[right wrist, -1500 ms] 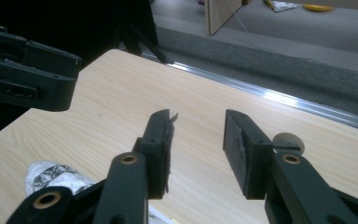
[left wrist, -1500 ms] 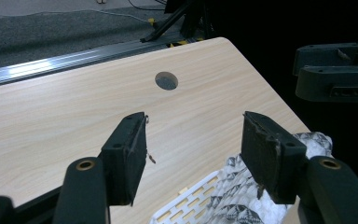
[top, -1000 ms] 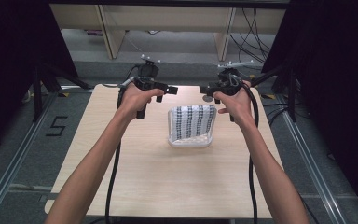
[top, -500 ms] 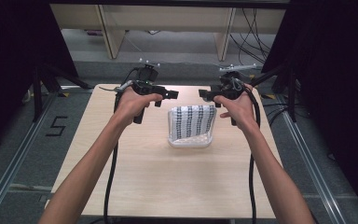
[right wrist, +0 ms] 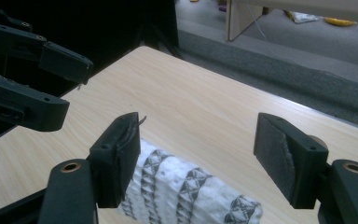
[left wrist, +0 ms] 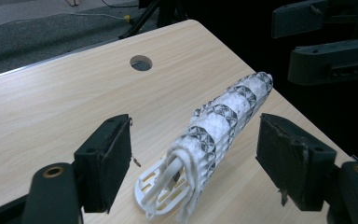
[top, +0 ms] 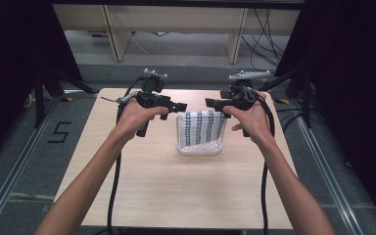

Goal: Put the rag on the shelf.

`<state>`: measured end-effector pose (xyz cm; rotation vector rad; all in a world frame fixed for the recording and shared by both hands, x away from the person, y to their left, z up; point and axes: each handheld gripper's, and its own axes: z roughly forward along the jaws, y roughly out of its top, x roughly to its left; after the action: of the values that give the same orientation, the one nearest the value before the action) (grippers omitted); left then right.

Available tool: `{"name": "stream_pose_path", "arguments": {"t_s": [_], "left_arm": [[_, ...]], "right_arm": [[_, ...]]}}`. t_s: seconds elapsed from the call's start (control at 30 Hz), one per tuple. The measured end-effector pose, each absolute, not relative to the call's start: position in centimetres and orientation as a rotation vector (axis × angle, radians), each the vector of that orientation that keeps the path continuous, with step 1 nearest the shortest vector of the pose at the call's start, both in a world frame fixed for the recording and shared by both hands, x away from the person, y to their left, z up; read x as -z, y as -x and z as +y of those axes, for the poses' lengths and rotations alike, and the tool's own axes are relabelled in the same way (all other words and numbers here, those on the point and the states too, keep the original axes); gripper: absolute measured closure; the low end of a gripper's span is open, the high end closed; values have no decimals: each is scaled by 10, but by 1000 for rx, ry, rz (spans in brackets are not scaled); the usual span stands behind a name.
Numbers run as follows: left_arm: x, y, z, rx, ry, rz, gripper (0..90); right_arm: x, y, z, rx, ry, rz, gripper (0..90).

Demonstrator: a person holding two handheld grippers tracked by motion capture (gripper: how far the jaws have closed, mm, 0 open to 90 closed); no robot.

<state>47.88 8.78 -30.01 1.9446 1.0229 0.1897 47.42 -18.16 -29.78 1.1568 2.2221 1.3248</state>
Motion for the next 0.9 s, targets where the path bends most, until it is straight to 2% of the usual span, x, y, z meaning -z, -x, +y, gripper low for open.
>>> {"name": "stream_pose_path", "arguments": {"t_s": [0.9], "left_arm": [[312,-431,106,-239,-1989,912,255]], "right_arm": [[307,-442,-191,-1353,-1072,2237,328]]}}
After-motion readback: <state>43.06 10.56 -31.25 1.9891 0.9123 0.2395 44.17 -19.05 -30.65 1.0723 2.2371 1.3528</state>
